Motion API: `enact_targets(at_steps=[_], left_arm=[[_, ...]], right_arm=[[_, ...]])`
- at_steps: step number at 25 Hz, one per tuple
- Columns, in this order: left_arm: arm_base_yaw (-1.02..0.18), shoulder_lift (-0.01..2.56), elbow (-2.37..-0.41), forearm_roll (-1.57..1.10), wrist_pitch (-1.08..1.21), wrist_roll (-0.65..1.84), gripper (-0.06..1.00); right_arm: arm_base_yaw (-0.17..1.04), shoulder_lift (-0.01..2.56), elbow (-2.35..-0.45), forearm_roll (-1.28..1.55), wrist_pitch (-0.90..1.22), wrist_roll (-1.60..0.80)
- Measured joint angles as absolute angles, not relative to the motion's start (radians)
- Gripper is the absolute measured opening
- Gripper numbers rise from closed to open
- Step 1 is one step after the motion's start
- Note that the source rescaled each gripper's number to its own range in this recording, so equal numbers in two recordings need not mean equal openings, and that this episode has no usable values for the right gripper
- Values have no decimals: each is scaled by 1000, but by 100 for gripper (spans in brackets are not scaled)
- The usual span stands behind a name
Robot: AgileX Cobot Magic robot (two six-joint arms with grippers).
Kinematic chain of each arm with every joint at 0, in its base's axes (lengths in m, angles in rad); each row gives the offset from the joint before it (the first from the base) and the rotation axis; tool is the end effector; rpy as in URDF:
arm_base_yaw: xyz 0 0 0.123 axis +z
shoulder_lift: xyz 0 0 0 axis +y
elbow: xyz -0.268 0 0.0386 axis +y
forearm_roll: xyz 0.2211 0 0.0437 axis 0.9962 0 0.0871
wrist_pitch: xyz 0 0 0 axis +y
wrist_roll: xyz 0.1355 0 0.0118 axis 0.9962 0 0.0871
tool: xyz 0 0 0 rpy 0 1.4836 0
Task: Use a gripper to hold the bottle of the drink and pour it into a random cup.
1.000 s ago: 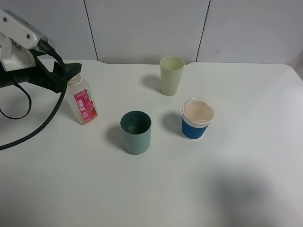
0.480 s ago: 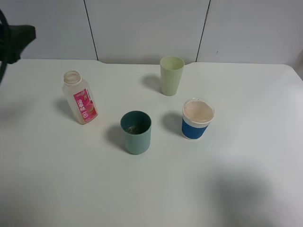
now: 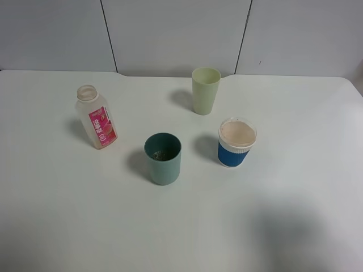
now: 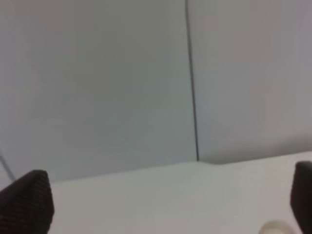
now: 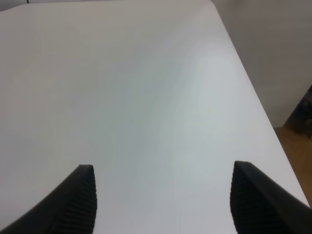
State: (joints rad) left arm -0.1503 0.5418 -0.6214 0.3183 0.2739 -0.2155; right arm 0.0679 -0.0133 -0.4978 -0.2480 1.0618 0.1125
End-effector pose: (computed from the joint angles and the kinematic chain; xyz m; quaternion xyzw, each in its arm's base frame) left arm 0.1423 -0.0099 0.3427 0.0609 0.7369 0.0116 0.6731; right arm 0.0245 -0.0276 0.2464 0.0243 0.8437 -0.0761 0.5308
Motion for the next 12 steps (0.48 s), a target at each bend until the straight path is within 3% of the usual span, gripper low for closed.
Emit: enact_targets(at_steps=[12], left_arm=[[-150, 306, -657, 270, 635, -228, 100]], right_arm=[[68, -13, -498, -248, 1062, 112]])
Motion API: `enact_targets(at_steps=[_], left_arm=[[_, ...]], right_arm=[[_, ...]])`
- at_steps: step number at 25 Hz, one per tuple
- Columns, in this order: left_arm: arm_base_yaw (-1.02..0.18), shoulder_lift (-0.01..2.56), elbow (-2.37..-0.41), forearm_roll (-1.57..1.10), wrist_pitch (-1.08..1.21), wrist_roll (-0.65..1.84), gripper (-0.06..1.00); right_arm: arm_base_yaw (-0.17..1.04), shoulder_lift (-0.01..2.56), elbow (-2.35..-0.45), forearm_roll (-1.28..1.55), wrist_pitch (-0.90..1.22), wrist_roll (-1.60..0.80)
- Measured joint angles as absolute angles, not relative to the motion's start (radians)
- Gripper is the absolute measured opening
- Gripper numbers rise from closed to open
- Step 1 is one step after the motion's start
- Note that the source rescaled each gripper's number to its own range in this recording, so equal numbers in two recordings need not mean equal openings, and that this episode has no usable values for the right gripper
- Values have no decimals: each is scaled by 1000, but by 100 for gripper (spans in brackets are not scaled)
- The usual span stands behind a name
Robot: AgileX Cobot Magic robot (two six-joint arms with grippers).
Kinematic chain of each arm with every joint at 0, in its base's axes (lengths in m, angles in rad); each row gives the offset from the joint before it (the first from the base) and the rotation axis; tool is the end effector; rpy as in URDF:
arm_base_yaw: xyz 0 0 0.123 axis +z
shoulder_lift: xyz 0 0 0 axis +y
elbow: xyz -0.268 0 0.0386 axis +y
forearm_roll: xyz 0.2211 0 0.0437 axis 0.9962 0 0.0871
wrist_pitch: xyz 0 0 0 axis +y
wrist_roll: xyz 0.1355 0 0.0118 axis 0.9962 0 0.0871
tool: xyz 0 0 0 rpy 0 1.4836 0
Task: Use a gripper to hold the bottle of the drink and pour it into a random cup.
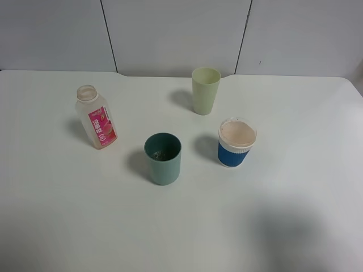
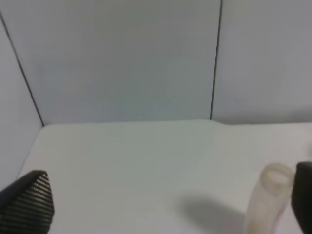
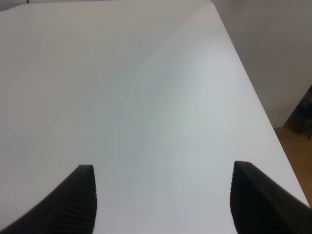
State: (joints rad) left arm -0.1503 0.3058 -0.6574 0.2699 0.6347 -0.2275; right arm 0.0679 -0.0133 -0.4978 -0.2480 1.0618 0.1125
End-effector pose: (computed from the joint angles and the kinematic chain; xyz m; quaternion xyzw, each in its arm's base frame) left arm 0.0831 0.0092 0.3338 0.0035 0.7665 0.0100 0.6421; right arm 0.0245 -0.0276 0.2464 0.0243 0.8437 -0.0761 0.5308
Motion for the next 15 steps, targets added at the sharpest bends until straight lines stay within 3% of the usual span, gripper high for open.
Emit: enact_targets(at_steps=[8, 15], left_arm=[[-148, 173, -657, 266, 894, -230, 100], [-42, 3, -658, 251, 1024, -230, 100]], right_arm=[[68, -13, -498, -248, 1062, 112], [68, -13, -498, -248, 1062, 112]])
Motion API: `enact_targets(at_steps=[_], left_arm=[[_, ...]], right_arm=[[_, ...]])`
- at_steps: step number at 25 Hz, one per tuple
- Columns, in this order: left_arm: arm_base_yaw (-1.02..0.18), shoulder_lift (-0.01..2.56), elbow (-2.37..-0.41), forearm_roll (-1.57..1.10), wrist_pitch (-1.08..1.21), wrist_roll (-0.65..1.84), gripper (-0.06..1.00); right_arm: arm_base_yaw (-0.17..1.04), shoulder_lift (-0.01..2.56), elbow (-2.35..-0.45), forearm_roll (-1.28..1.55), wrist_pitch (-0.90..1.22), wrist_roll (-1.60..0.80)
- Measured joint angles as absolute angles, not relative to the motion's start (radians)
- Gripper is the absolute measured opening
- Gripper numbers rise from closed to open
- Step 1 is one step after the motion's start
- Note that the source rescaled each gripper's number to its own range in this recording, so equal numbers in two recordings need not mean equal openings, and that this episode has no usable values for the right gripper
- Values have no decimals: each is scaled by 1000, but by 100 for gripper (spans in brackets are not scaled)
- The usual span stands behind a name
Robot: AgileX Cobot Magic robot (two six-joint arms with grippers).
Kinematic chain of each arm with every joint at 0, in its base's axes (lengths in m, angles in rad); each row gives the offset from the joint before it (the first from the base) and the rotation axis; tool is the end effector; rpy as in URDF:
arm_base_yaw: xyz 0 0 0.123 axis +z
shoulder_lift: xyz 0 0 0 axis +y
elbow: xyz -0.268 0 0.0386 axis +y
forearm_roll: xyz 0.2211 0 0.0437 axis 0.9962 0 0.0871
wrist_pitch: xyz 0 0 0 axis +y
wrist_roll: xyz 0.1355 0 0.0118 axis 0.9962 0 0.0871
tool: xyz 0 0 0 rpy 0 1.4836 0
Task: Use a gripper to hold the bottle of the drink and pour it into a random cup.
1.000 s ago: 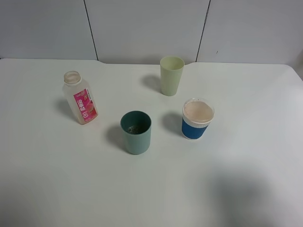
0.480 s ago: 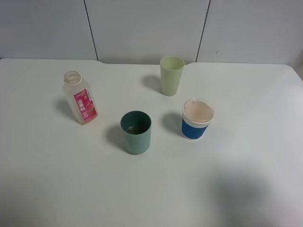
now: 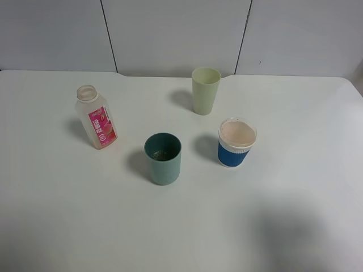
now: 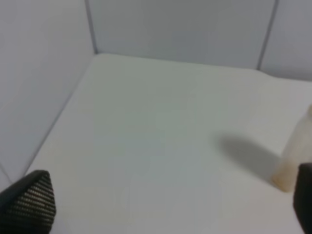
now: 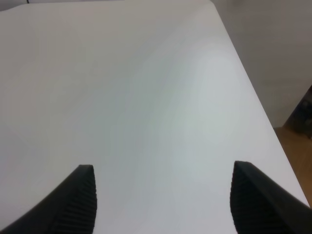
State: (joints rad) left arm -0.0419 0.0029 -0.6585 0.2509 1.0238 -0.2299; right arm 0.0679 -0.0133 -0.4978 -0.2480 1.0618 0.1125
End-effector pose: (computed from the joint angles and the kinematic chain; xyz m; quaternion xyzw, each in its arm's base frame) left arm 0.0101 0.0284 0.2967 -0.0866 0.7882 0.0426 0.6078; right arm 0.0245 -0.0276 0.2464 0.0243 0.8437 -0.0761 0.5308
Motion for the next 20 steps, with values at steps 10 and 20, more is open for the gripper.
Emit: enact_targets(at_steps=[10, 20], left_arm=[[80, -5, -595, 105, 1035, -137, 100], [81, -5, -507, 84, 1052, -112, 100]], right_arm=[[68, -13, -498, -248, 1062, 112], [68, -13, -498, -248, 1062, 112]])
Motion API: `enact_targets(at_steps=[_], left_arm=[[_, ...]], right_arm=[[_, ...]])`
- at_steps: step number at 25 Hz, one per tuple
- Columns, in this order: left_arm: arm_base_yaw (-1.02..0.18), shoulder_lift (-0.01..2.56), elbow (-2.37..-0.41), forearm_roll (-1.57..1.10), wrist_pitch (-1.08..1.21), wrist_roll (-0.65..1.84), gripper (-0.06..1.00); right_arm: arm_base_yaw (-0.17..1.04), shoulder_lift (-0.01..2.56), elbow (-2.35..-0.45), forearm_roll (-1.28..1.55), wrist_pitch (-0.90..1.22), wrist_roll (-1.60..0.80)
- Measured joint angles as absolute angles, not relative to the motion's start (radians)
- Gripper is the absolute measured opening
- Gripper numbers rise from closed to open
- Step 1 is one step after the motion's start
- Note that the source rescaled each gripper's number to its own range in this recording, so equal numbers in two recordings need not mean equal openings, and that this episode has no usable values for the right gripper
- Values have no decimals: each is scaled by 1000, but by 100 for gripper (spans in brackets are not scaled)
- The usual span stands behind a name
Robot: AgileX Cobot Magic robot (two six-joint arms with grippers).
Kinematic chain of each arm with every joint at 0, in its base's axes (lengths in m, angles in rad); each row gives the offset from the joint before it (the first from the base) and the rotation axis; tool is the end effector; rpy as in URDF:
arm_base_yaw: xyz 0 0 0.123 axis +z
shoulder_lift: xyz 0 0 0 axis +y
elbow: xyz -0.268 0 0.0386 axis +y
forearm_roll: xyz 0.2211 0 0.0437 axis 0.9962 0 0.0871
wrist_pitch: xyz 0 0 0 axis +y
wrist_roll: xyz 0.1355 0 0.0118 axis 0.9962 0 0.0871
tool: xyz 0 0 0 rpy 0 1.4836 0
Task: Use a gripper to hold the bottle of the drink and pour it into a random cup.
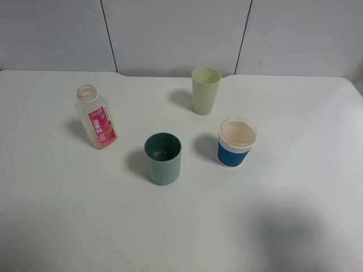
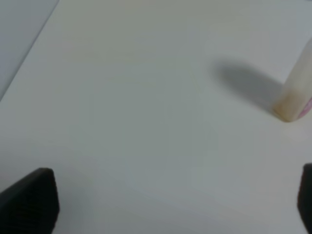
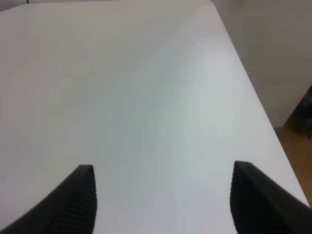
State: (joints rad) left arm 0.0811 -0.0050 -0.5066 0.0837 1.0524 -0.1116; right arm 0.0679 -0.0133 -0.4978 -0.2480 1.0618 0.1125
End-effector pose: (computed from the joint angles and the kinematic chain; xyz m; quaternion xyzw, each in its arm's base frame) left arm 0.0243 0.0119 0.2473 -0.0832 0.8432 0.0337 0.5301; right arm 0.0245 -0.0276 0.2464 0.0243 0.8437 -0.0761 0.5308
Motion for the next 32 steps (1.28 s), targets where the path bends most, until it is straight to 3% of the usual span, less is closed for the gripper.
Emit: enact_targets(at_steps=[32], left_arm=[[81, -5, -507, 76, 1052, -103, 100]], right_arm=[[68, -13, -498, -248, 1062, 112]])
